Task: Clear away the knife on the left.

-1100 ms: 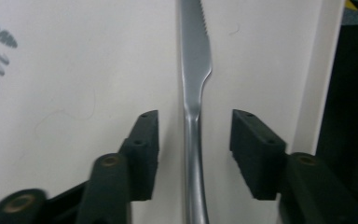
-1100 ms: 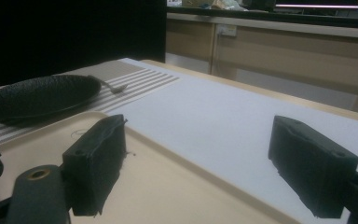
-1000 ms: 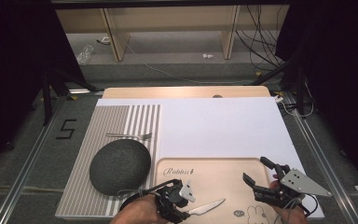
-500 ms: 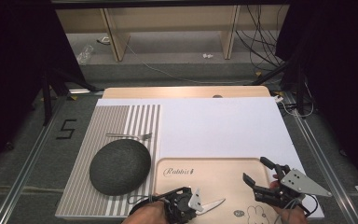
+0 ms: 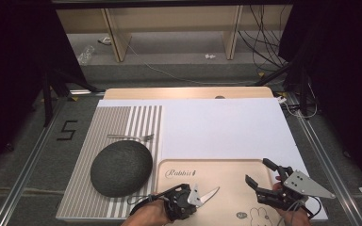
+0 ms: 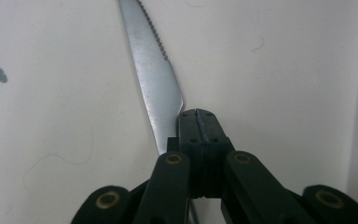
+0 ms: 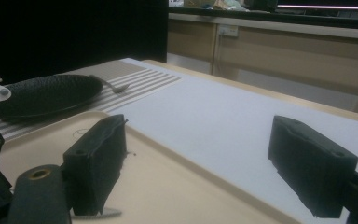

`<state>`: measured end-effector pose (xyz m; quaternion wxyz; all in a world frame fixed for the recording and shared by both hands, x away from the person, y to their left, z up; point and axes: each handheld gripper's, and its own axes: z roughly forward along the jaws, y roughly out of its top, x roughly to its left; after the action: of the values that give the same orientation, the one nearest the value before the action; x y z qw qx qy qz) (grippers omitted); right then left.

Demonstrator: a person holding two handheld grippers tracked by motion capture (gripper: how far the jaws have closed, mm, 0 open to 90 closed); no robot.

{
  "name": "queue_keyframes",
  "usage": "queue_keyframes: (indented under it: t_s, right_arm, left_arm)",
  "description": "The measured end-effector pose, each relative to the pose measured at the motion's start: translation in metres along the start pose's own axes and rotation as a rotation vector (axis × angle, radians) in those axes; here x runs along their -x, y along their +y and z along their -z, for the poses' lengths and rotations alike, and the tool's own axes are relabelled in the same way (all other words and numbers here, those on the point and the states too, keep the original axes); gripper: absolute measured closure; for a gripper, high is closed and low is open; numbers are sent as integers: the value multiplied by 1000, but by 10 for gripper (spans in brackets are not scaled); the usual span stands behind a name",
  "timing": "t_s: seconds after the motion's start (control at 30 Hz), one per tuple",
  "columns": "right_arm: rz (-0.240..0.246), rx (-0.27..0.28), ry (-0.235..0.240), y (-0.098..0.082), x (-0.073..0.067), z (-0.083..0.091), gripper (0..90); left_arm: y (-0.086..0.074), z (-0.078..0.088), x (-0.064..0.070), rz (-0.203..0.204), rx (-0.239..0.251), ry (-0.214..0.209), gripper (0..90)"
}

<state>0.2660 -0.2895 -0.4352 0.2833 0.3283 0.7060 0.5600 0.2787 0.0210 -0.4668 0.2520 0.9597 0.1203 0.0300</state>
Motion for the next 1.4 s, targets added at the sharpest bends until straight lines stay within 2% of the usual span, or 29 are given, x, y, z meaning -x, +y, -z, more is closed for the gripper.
queue_keyframes:
  t_s: [0.07,0.23,0.53,0.93,1.07,1.4]
  right_arm:
    - [1,-1,0,0,0,0,201]
    - [2,-2,2,0,0,0,200]
    - [2,1,5,-1,0,-1,200]
    - [7,0,12,-1,-1,-2,200]
    - [8,0,11,-2,0,-2,200]
    - [10,-2,10,-1,0,-1,200]
  left_arm:
    - [-1,0,-2,13,4,6,892]
    - [-3,1,-5,17,2,21,892]
    - [-5,2,-10,48,9,76,892]
    - [-11,5,-20,98,9,101,891]
    - [-13,6,-23,102,0,123,891]
    - [-17,9,-27,118,-8,143,891]
